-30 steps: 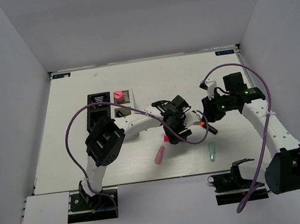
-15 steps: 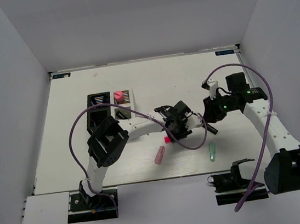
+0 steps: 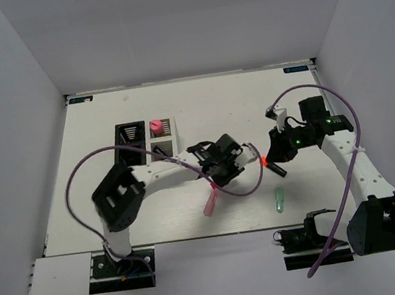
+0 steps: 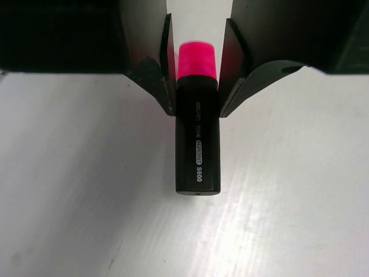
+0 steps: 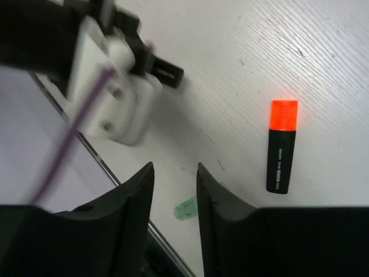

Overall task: Sort the stationery into containers
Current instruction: Pick up the pen from the center of the board, then place the pen in the storage box.

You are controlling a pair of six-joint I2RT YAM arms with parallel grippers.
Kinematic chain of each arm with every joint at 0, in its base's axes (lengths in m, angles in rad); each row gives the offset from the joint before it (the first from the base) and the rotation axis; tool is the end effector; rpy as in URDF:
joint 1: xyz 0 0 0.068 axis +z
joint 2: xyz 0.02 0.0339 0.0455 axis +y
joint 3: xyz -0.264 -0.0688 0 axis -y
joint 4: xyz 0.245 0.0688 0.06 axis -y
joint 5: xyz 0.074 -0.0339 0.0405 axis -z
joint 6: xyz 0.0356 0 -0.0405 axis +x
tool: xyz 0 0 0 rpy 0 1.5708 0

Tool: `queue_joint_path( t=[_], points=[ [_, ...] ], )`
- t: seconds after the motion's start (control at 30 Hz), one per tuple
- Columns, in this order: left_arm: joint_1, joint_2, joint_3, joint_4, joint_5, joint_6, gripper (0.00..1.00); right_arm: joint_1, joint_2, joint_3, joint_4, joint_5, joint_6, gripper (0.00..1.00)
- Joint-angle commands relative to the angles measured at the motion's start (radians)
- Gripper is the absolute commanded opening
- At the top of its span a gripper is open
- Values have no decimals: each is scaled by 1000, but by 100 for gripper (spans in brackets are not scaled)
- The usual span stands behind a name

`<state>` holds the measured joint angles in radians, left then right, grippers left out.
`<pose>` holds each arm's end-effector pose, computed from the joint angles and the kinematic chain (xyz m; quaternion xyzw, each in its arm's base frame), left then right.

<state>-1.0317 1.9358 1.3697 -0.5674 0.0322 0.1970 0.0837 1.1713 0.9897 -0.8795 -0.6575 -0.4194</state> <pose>0.2042 -0.3435 0.1801 0.5655 0.7956 -0.1023 0.1919 0.2164 0.0400 0.2823 -0.3068 0.8668 0.2682 0.2874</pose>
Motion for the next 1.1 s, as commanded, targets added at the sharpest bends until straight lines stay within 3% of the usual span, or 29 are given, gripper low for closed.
queue_joint_path(
  t=[0.0, 0.1, 0.23, 0.27, 0.33, 0.47, 0.63, 1.07],
  points=[
    [38, -294, -59, 120, -26, -106, 0, 4, 5, 7, -51, -106, -61, 4],
    [103, -493, -184, 242, -56, -178, 0, 5, 30, 12, -68, -131, -75, 0],
    [211, -778, -505, 544, -116, -188, 0, 7, 50, 12, -70, -145, -82, 0],
    [225, -808, -583, 687, -162, -189, 0, 4, 53, 12, -75, -149, -87, 0],
    [315, -883, -649, 730, -152, -237, 0, 4, 60, 15, -85, -162, -99, 0],
    [447, -885, -647, 686, -106, -277, 0, 7, 76, 18, -105, -191, -111, 0],
    [518, -851, -687, 782, -104, -272, 0, 2, 85, 20, -116, -203, -124, 0],
    [561, -781, -768, 843, -98, -324, 4, 1, 96, 26, -133, -215, -140, 5]
  ],
)
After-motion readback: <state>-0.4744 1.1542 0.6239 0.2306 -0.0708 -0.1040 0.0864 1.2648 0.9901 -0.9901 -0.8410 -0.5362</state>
